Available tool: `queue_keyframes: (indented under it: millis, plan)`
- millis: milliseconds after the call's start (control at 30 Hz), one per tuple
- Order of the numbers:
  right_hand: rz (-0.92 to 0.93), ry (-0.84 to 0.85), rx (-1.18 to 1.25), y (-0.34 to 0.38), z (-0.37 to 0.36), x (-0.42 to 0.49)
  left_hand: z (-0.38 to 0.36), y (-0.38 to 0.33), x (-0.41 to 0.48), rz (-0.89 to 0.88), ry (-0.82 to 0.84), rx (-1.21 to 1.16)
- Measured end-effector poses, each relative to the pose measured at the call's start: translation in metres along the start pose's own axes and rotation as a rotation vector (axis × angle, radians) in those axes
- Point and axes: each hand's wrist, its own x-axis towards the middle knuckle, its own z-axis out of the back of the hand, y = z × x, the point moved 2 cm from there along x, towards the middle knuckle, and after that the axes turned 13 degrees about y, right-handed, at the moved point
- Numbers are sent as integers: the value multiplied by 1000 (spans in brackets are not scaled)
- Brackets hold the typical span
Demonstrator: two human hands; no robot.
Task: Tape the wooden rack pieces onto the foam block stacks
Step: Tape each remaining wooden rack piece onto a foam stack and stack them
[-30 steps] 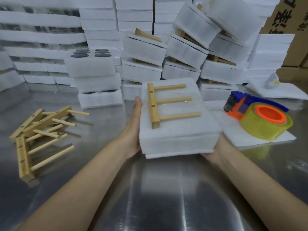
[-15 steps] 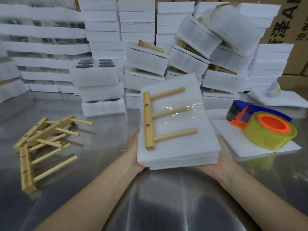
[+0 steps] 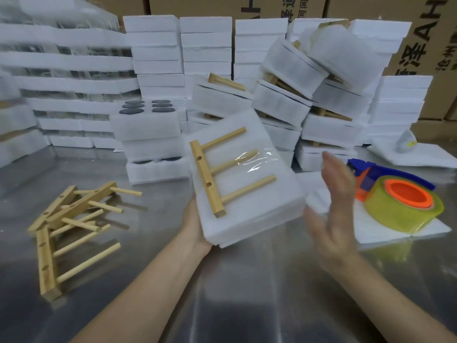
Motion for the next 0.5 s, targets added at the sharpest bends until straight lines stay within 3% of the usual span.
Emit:
queue_keyframes:
  millis: [67,133,233,333,500]
  plan:
    - [179,234,-249,7,-10,3,-1,-5,1,-6,41,38]
    - [242,311,-412,11,-24,6,-1,-6,-2,31,35,59]
    - [163,115,-370,18,-30,14,-1,-8,-1,-7,90,70]
    - [195,-29,-323,15,-11,19,-2,-12,0,-98,126,195]
    - [33,-204,-173,17,7,67,-4,13,8,-150,172,821]
